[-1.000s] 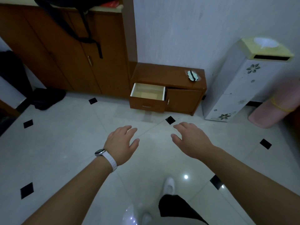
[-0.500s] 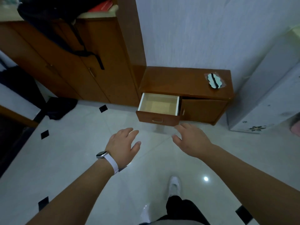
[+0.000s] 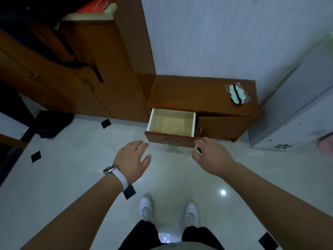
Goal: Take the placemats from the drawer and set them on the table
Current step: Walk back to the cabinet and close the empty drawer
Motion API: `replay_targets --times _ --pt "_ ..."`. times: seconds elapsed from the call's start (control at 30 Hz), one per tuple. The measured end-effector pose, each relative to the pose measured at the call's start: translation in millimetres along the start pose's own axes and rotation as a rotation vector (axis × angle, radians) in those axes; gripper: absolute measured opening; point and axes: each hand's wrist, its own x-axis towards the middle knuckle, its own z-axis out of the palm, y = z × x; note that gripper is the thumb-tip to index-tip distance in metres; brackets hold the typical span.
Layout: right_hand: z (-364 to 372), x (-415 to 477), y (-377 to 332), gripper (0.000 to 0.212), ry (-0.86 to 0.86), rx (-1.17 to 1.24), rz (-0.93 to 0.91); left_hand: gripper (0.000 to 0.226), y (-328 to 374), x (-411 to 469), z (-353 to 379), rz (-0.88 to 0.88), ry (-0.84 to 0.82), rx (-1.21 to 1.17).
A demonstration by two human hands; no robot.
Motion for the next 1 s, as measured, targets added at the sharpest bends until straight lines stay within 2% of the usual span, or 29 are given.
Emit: replay_targets --times 0.27,0.63,1.0 --pt "17 31 -34 0.043 0.013 -0.026 0.114 0.064 -67 40 17 0.086 -0.044 -0.061" --pt "50 74 -109 0.045 0.059 -0.043 0.284 0.057 -173 106 21 0.193 -0.088 -0.081" --pt "108 140 -67 0.046 0.025 -0.011 0.36 0.061 -173 190 93 0.201 -0.197 -0.07"
